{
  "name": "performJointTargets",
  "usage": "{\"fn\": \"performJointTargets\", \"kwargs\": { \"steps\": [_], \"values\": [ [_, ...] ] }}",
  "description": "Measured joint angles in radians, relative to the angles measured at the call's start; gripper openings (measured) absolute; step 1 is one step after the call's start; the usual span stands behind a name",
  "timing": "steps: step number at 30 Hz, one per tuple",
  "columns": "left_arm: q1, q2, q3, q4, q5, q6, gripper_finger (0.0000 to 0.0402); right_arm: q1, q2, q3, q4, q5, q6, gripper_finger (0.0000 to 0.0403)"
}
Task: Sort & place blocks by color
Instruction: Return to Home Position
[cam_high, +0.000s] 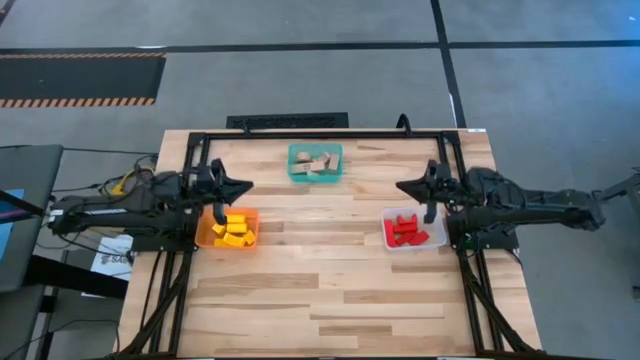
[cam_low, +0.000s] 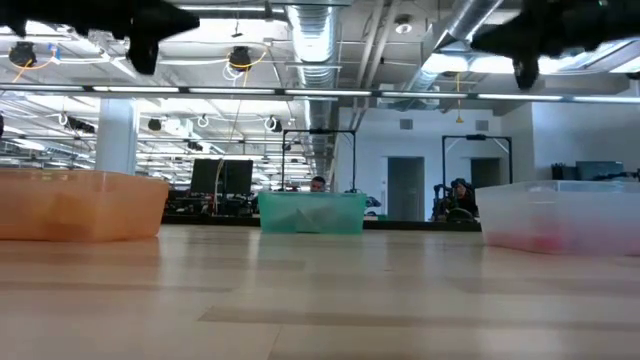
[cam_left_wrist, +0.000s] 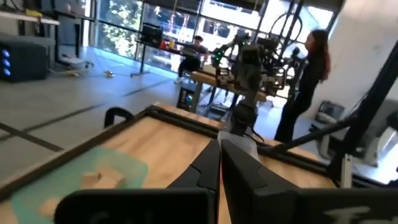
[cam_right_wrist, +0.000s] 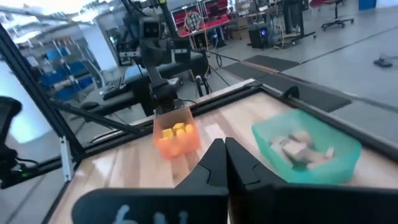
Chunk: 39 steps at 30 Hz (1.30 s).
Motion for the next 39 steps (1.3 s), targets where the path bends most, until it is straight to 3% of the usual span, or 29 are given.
{"fn": "performJointTargets", "kwargs": {
  "steps": [12, 16, 20, 22, 28, 32, 39],
  "values": [
    [0.008, -0.277, -0.344, 0.214, -0.013, -0.158, 0.0000, -0.015, -0.302, -0.241, 0.007, -0.006, 0.104, 0.0001],
    [0.008, -0.411, -0.353, 0.058, -0.017, -0.156, 0.0000, -0.015, -0.389, -0.274, -0.042, -0.006, 0.108, 0.0001],
    [0.008, -0.401, -0.252, -0.230, -0.053, -0.123, 0.0000, -0.022, -0.429, -0.279, -0.137, -0.005, 0.109, 0.0001],
    [0.008, -0.411, -0.249, -0.242, -0.080, -0.119, 0.0000, -0.023, -0.430, -0.279, -0.181, -0.005, 0.111, 0.0001],
    [0.009, -0.413, -0.334, -0.131, -0.081, -0.118, 0.0000, -0.023, -0.430, -0.324, -0.168, -0.023, 0.036, 0.0000],
    [0.009, -0.398, -0.390, 0.003, 0.003, -0.106, 0.0000, -0.023, -0.431, -0.338, -0.147, -0.032, 0.012, 0.0001],
    [0.020, -0.398, -0.391, -0.001, 0.027, 0.063, 0.0000, -0.035, -0.430, -0.338, -0.150, -0.032, -0.008, 0.0014]
  ]
}}
